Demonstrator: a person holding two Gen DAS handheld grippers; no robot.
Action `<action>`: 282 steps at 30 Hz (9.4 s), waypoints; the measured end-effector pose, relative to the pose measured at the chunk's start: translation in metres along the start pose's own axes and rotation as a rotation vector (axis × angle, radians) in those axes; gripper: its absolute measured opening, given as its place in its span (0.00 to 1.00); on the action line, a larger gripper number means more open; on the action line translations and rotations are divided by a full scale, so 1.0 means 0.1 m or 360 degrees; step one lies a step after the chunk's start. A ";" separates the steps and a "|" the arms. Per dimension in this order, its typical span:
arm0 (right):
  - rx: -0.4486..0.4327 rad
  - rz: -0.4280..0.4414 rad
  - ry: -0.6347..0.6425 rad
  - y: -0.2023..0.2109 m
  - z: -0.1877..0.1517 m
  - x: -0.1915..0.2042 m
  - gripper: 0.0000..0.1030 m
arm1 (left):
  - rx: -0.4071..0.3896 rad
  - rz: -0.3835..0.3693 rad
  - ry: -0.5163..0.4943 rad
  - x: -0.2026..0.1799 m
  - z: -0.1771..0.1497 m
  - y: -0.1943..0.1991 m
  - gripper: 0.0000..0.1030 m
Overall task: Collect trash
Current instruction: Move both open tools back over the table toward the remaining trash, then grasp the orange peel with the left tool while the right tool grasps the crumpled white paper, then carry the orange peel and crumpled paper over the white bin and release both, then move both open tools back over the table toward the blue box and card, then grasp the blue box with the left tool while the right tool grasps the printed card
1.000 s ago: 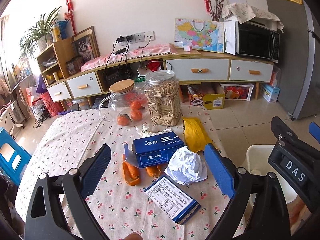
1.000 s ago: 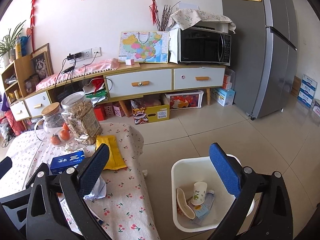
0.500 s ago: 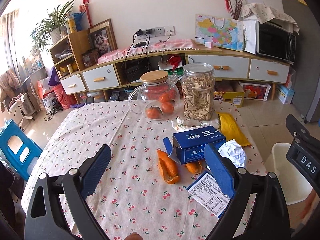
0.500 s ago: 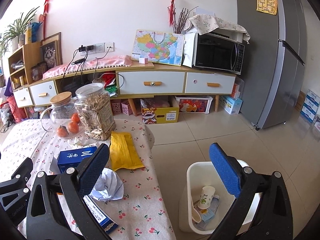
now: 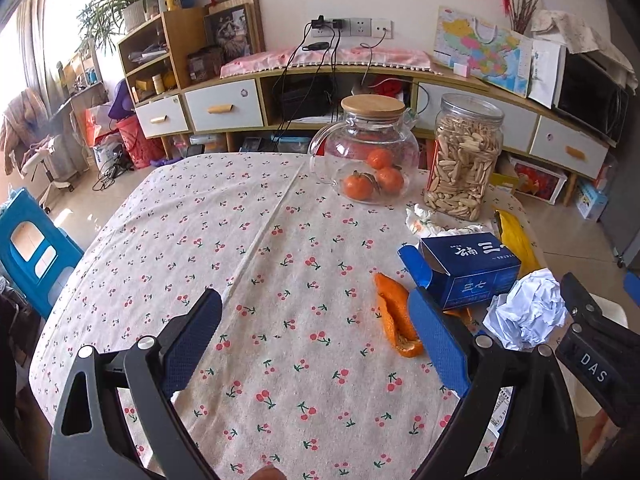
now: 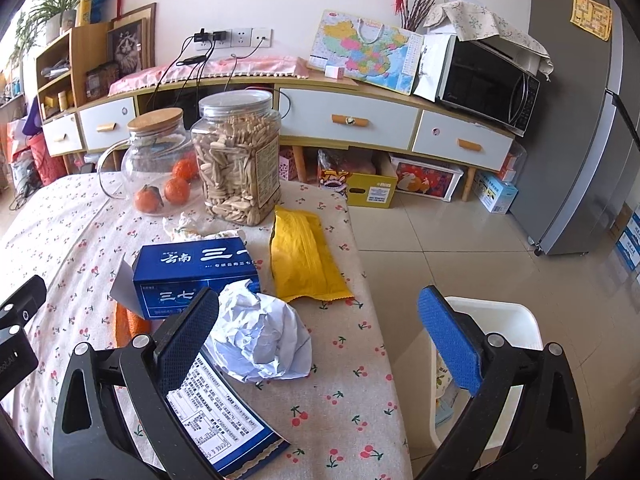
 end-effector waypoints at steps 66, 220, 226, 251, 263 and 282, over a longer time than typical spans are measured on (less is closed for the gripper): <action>0.0050 0.0578 -0.0010 0.20 0.13 0.00 0.21 | 0.0185 -0.0212 0.0048 0.11 -0.07 -0.41 0.23; 0.0000 -0.0087 0.0325 0.14 -0.24 -0.17 0.93 | 0.0083 0.0043 -0.0073 -0.37 -0.27 -0.14 0.86; 0.0181 0.0153 0.0460 0.01 -0.38 0.28 0.93 | 0.0144 0.0064 0.0068 0.01 -0.29 -0.26 0.86; 0.0597 0.0567 0.0410 -0.05 -0.63 0.34 0.52 | 0.0216 -0.0337 -0.0363 -0.54 0.39 -0.57 0.86; 0.0630 0.0554 0.0262 -0.22 -0.51 0.11 0.53 | 0.0590 -0.0615 -0.1050 -1.50 0.47 -1.09 0.86; 0.0550 0.0557 0.0186 -0.20 -0.38 0.05 0.53 | 0.0588 -0.0663 -0.0631 -1.02 0.32 -1.03 0.58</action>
Point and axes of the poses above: each gripper's, at about its wrist camera, not at the fingertips, and y roughly against the way its jaws point, x to its left, z to its top, the point moved 4 cm from there along -y, roughly the way its jaws point, and after that the axes turned 7 degrees about -z, right-handed, at the moved point
